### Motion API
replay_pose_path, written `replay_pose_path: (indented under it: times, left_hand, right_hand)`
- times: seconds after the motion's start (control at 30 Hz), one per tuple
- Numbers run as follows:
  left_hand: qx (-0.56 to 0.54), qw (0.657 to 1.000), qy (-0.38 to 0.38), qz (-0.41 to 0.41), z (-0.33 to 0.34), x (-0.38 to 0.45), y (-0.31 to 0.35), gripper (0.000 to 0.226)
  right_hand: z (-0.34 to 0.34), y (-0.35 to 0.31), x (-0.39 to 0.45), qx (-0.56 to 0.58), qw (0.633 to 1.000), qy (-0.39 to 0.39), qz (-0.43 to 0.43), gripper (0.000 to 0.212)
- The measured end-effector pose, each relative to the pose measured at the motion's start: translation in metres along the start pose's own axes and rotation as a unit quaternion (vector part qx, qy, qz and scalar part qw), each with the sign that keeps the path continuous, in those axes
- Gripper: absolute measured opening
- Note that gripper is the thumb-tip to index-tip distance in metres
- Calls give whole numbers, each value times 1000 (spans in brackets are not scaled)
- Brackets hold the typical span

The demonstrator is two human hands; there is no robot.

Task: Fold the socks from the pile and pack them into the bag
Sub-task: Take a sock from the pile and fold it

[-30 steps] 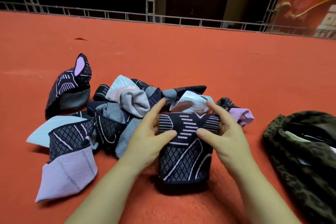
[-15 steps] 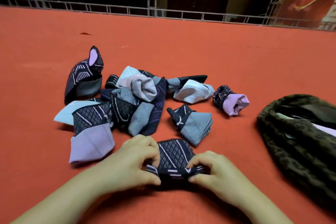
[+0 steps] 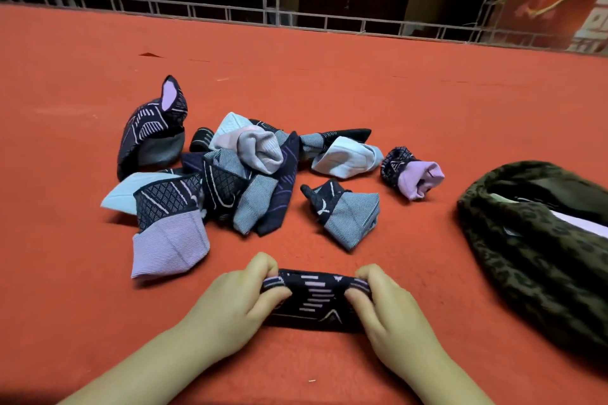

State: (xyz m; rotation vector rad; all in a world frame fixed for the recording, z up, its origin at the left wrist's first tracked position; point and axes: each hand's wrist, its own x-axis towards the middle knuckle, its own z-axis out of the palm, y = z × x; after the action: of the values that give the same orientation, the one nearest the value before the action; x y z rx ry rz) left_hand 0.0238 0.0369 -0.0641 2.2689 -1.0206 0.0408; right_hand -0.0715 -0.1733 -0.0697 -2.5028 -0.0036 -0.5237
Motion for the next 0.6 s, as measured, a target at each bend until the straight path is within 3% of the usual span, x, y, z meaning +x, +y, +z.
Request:
replay_pose_path:
  times: [0.17, 0.3, 0.43, 0.6]
  left_hand:
    - [-35, 993, 59, -93, 11, 19, 4, 21]
    - [-17, 992, 47, -118, 14, 30, -3, 20]
    - [27, 991, -71, -111, 15, 34, -5, 18]
    - [7, 951, -241, -195, -5, 42, 0, 37]
  right_hand:
    - [7, -3, 9, 123, 981, 24, 151, 15]
    - [14, 6, 18, 82, 977, 29, 192, 13]
    - [13, 11, 22, 14, 981, 5, 192, 18]
    - [15, 5, 22, -128, 981, -70, 128, 65]
